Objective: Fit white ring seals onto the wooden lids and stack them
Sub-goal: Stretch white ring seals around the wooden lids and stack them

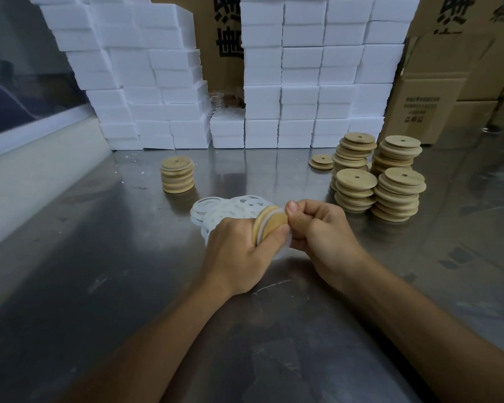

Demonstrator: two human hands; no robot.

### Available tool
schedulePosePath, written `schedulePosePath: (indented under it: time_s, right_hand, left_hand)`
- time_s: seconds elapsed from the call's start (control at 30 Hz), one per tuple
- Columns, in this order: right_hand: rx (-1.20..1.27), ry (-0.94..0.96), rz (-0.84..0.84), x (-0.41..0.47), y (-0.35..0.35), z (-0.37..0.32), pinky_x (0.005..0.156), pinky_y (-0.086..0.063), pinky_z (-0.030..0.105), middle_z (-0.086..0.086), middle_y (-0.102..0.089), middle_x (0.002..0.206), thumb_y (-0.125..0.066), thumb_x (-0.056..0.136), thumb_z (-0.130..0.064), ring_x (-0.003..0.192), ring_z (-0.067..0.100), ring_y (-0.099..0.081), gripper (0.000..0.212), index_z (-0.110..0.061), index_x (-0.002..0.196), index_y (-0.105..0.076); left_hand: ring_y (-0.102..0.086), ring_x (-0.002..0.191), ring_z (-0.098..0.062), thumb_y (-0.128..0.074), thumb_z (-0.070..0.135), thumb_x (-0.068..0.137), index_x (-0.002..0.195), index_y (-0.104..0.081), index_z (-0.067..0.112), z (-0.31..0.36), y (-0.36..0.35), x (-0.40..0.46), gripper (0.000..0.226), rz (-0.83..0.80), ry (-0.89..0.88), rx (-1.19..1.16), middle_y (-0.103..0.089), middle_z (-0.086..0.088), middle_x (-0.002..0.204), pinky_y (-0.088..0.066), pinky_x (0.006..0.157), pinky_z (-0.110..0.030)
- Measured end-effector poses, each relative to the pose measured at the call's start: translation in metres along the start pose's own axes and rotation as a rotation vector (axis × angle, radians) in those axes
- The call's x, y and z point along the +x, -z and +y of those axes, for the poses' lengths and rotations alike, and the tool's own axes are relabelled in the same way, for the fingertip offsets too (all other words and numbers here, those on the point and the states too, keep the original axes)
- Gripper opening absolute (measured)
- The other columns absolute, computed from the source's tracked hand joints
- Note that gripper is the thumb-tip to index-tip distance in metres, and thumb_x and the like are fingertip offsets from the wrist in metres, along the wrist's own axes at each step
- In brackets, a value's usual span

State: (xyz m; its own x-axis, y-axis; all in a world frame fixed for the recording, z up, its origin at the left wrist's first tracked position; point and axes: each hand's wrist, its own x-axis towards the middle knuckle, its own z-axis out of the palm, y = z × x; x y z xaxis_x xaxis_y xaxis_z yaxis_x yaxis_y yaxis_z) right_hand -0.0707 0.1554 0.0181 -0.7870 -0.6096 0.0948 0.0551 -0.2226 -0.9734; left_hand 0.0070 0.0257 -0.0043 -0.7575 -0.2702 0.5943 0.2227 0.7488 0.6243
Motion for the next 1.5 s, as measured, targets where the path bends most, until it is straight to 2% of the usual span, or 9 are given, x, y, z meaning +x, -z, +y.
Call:
schedulePosePath:
  time_s: [0.2,0.4,0.53,0.73,0.83,0.93,1.07,1.23,1.5]
  right_hand:
    - [-0.001,-0.023,-0.033,0.0013,0.0015,-0.0009,0.070,-0.059,0.034,0.014,-0.071,0.078,-0.057,0.097,-0.021,0.076,0.023,-0.070,0.028,-0.004,0.077,-0.066]
    - [0.039,-0.099,-0.087,-0.0002,0.0020,0.0004,0.084,-0.059,0.044,0.026,-0.071,0.105,-0.056,0.095,-0.035,0.101,0.037,-0.069,0.051,0.014,0.110,-0.060]
    - [0.044,-0.076,-0.074,-0.0002,0.0038,0.0015,0.083,-0.060,0.042,0.027,-0.071,0.103,-0.053,0.097,-0.029,0.096,0.034,-0.070,0.046,0.016,0.108,-0.061]
    - [-0.268,0.222,-0.003,0.0020,0.0059,0.0005,0.055,-0.055,0.025,0.004,-0.071,0.069,-0.057,0.096,-0.010,0.066,0.014,-0.069,0.015,-0.001,0.086,-0.064]
    - [-0.532,0.429,0.000,0.0011,0.0082,0.0015,0.061,-0.054,0.036,0.006,-0.069,0.072,-0.063,0.093,-0.010,0.067,0.019,-0.066,0.011,-0.003,0.084,-0.064]
    - [-0.636,0.518,0.002,-0.0016,0.0085,0.0013,0.061,-0.053,0.032,0.001,-0.068,0.073,-0.066,0.091,-0.018,0.069,0.014,-0.065,0.013,-0.008,0.084,-0.064]
    - [-0.510,0.429,-0.004,-0.0005,0.0046,0.0006,0.065,-0.054,0.044,0.014,-0.070,0.076,-0.066,0.091,-0.025,0.071,0.028,-0.066,0.022,-0.003,0.087,-0.065]
    - [-0.277,0.264,-0.045,0.0020,0.0067,-0.0015,0.064,-0.058,0.034,0.029,-0.069,0.078,-0.061,0.092,-0.010,0.067,0.026,-0.065,0.018,0.008,0.088,-0.064]
    - [-0.163,0.183,-0.066,0.0019,0.0061,-0.0042,0.062,-0.060,0.029,0.008,-0.071,0.067,-0.062,0.087,-0.016,0.064,0.018,-0.067,0.021,0.004,0.085,-0.066]
  left_hand:
    - [-0.066,0.075,-0.022,-0.051,0.051,0.087,0.083,-0.071,0.002,0.0016,-0.0003,0.0008,0.053,0.041,0.009,-0.056,-0.070,-0.009,0.076,-0.052,0.074,-0.045]
    - [-0.065,0.072,-0.017,-0.050,0.047,0.091,0.080,-0.071,0.007,0.0006,-0.0004,0.0015,0.047,0.065,-0.035,-0.003,-0.069,-0.003,0.073,-0.051,0.071,-0.042]
    - [-0.064,0.068,-0.015,-0.049,0.051,0.091,0.077,-0.071,0.007,0.0012,-0.0014,0.0011,0.050,0.058,-0.026,0.023,-0.068,-0.003,0.069,-0.051,0.070,-0.040]
    - [-0.068,0.087,-0.011,-0.054,0.060,0.079,0.099,-0.073,0.016,0.0009,0.0004,0.0025,0.052,-0.077,0.176,-0.140,-0.073,0.001,0.089,-0.055,0.083,-0.037]
    - [-0.070,0.083,-0.015,-0.061,0.057,0.072,0.092,-0.074,0.020,-0.0016,0.0029,0.0029,0.044,-0.159,0.248,-0.219,-0.074,-0.001,0.085,-0.056,0.081,-0.045]
    - [-0.069,0.076,-0.015,-0.061,0.060,0.073,0.087,-0.072,0.022,-0.0012,0.0018,0.0020,0.042,-0.166,0.256,-0.187,-0.073,-0.001,0.079,-0.057,0.073,-0.046]
    - [-0.068,0.074,-0.011,-0.059,0.057,0.077,0.083,-0.073,0.024,-0.0005,0.0012,0.0019,0.036,-0.075,0.196,-0.130,-0.072,0.005,0.075,-0.056,0.072,-0.041]
    - [-0.069,0.083,-0.009,-0.060,0.053,0.080,0.090,-0.076,0.022,0.0000,0.0022,0.0004,0.037,-0.005,0.128,-0.112,-0.074,0.006,0.083,-0.055,0.079,-0.039]
    - [-0.069,0.087,-0.012,-0.059,0.050,0.083,0.094,-0.076,0.014,0.0046,0.0018,0.0017,0.042,0.016,0.087,-0.151,-0.074,0.002,0.088,-0.054,0.083,-0.032]
